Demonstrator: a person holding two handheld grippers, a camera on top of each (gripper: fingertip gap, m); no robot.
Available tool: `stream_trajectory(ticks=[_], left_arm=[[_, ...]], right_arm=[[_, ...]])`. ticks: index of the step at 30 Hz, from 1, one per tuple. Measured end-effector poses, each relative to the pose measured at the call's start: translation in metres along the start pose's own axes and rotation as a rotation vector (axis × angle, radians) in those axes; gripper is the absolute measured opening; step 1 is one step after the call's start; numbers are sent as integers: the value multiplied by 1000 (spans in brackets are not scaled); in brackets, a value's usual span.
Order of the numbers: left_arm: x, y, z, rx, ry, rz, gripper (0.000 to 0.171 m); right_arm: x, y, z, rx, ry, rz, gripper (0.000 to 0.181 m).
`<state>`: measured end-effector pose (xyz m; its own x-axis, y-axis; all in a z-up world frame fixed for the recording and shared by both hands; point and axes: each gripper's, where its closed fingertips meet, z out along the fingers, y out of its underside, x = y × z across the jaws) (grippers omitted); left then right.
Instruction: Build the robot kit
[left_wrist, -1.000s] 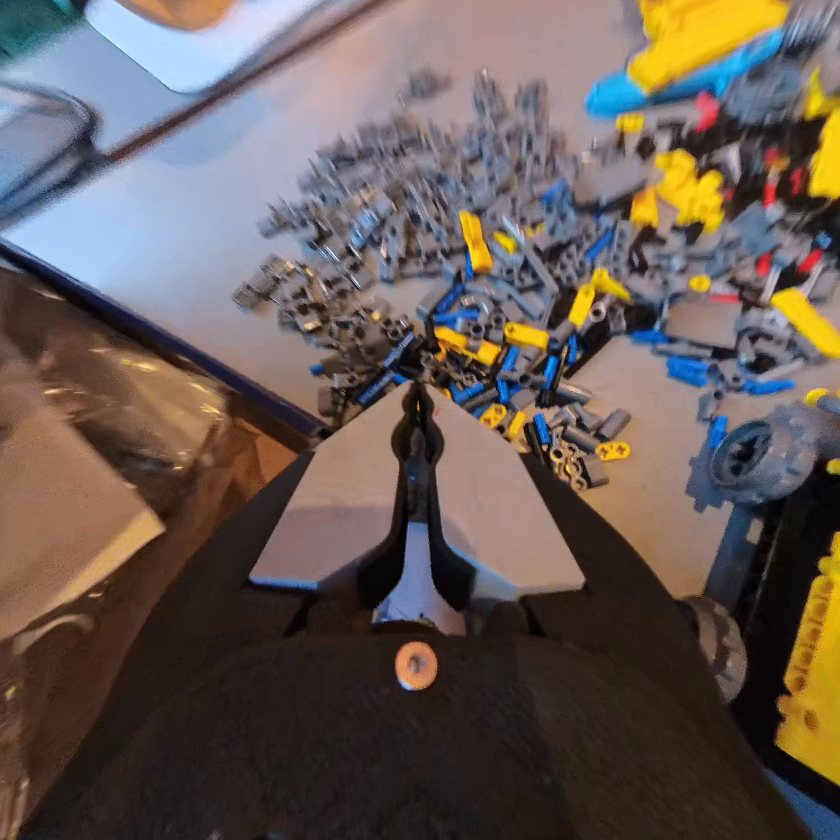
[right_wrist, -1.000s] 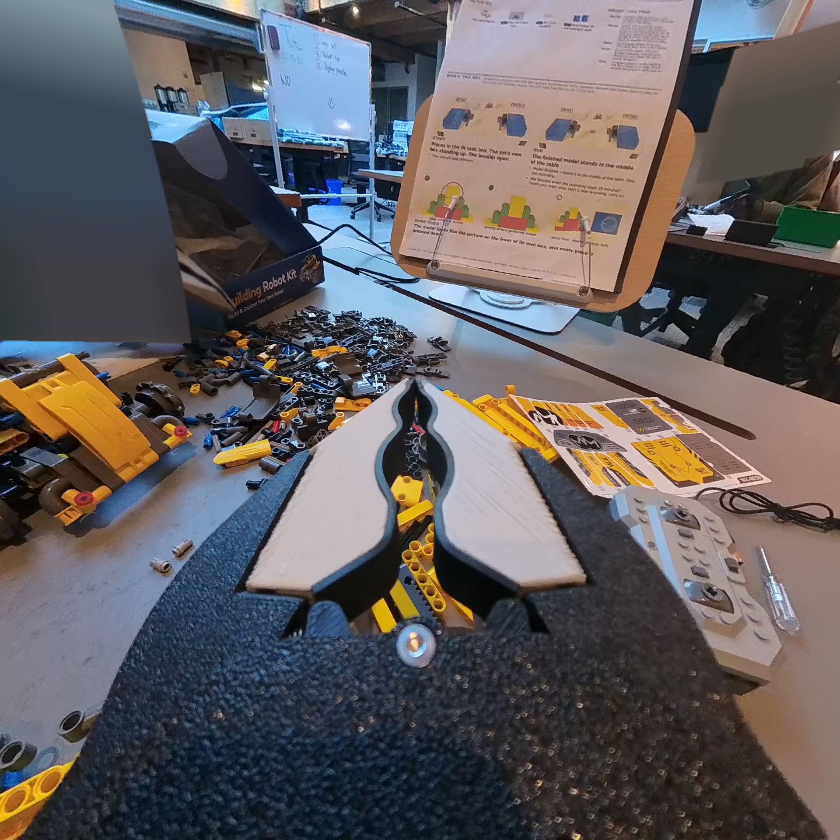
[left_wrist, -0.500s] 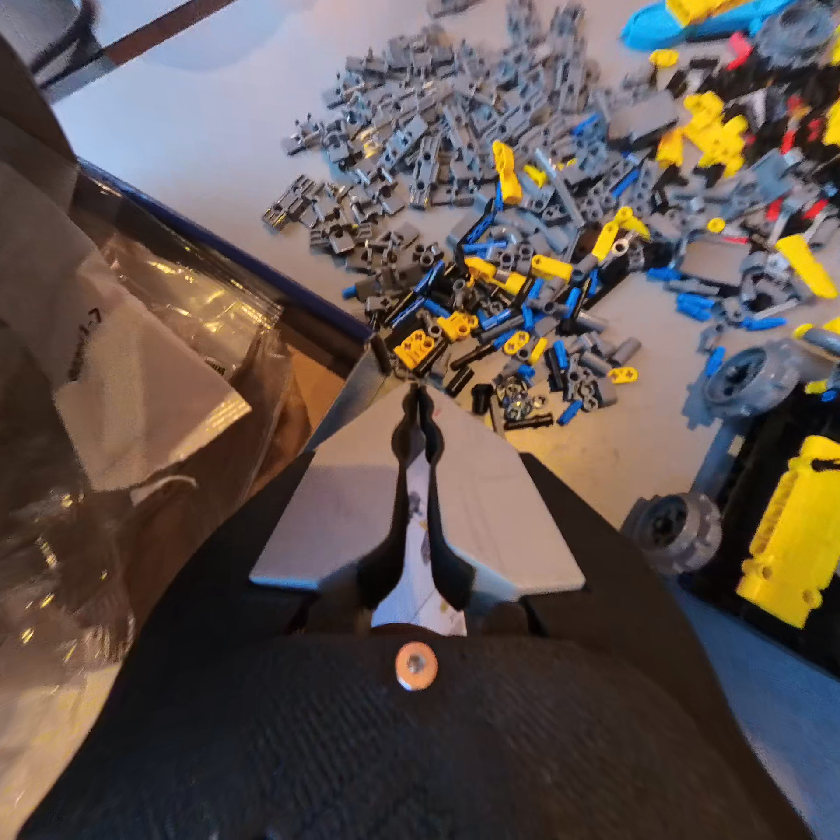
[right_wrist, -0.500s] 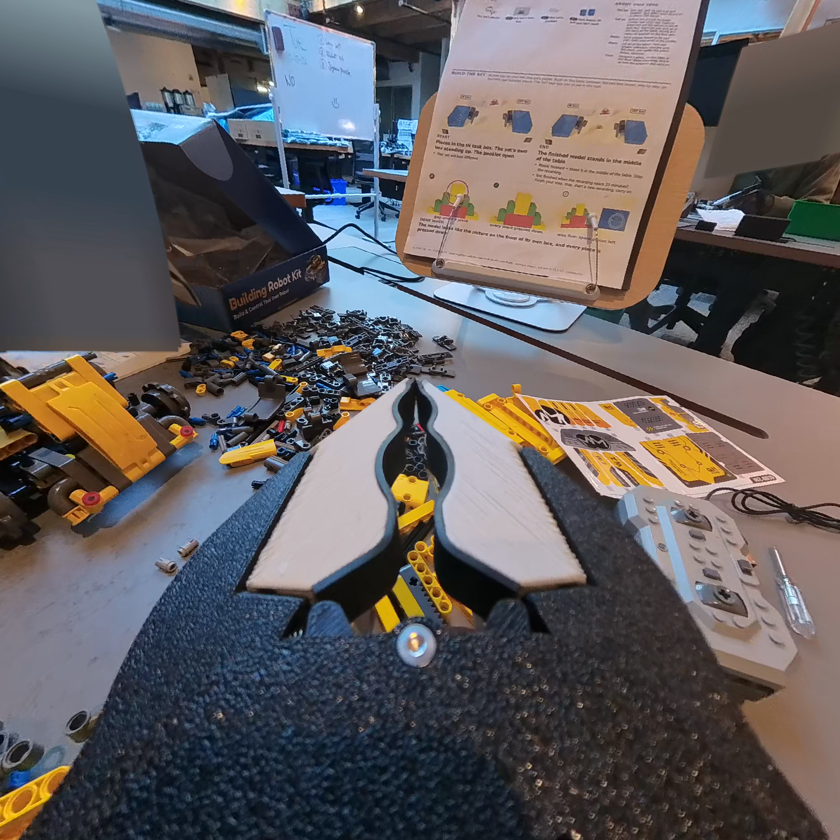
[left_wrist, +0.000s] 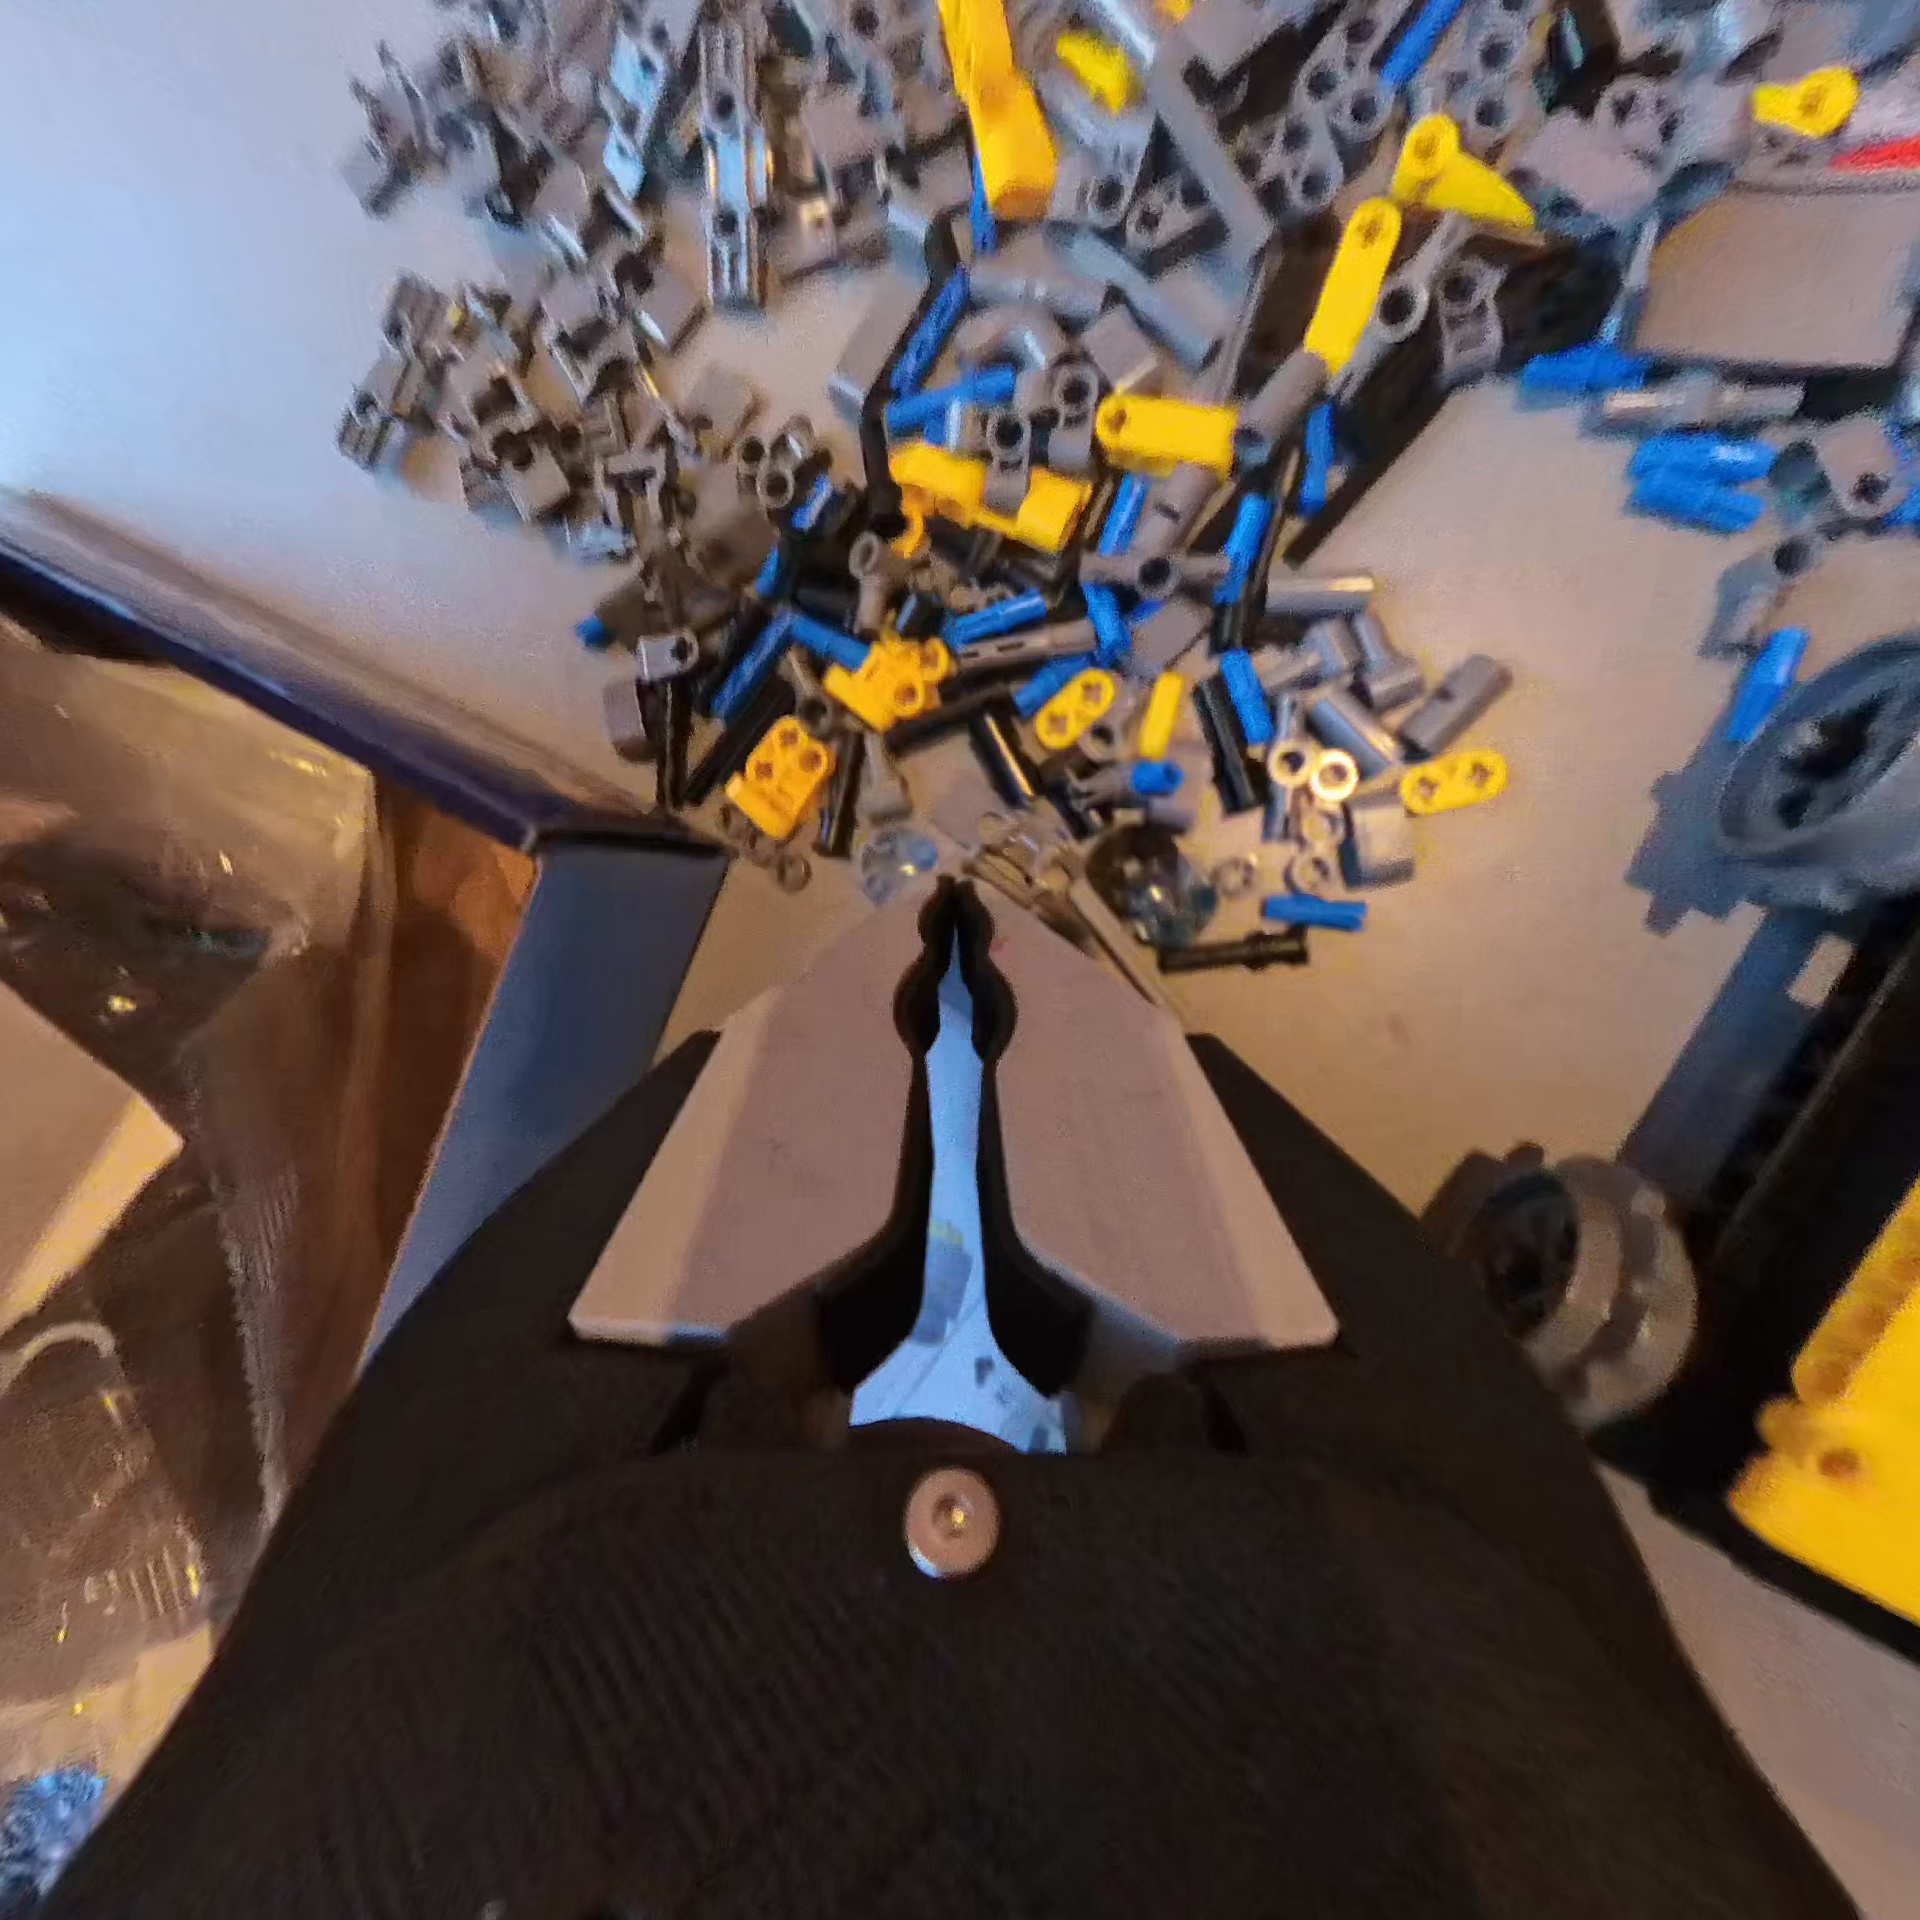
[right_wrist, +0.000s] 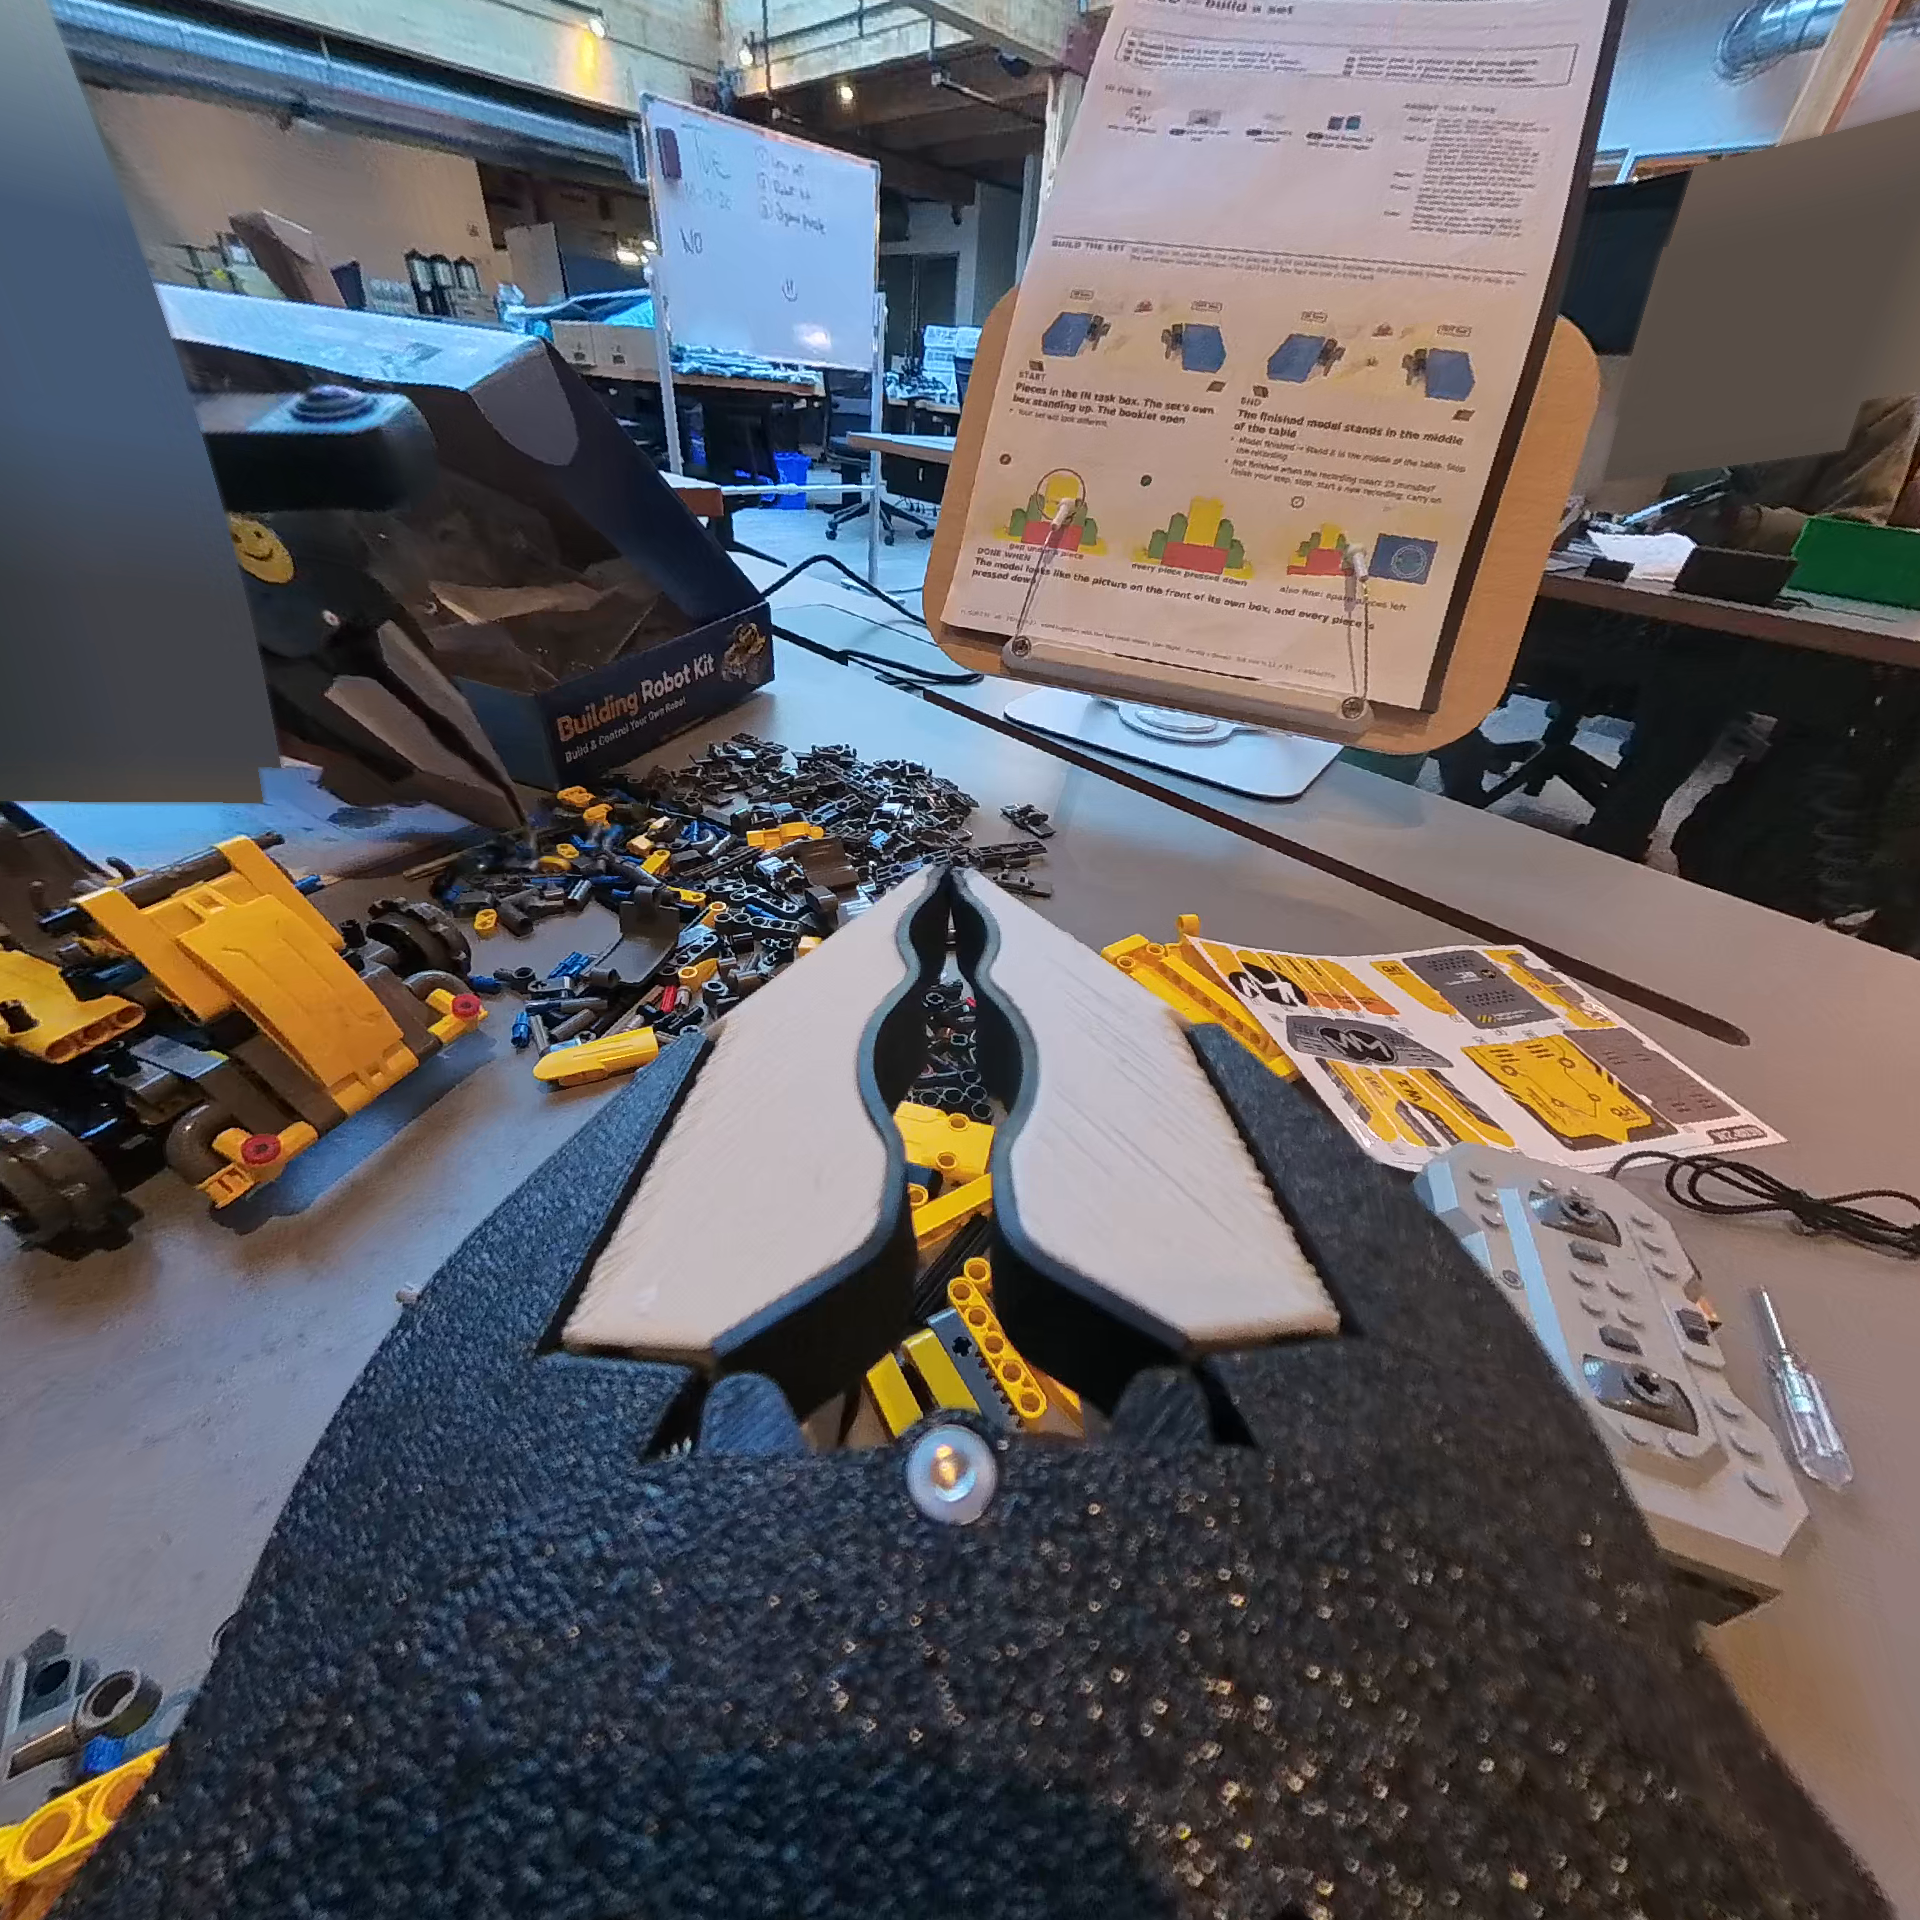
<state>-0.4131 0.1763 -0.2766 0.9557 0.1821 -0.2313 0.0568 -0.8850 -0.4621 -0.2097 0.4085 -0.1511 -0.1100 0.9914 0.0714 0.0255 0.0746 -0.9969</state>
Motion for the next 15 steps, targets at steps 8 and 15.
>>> stream_trajectory(ticks=[8,15], left_arm=[[4,4,-28,4,83,-67,0],[42,17,-22,-53,229,-37,0]], right_arm=[[0,3,0,-12,1,1,0],[1,3,-1,-8,7,3,0]])
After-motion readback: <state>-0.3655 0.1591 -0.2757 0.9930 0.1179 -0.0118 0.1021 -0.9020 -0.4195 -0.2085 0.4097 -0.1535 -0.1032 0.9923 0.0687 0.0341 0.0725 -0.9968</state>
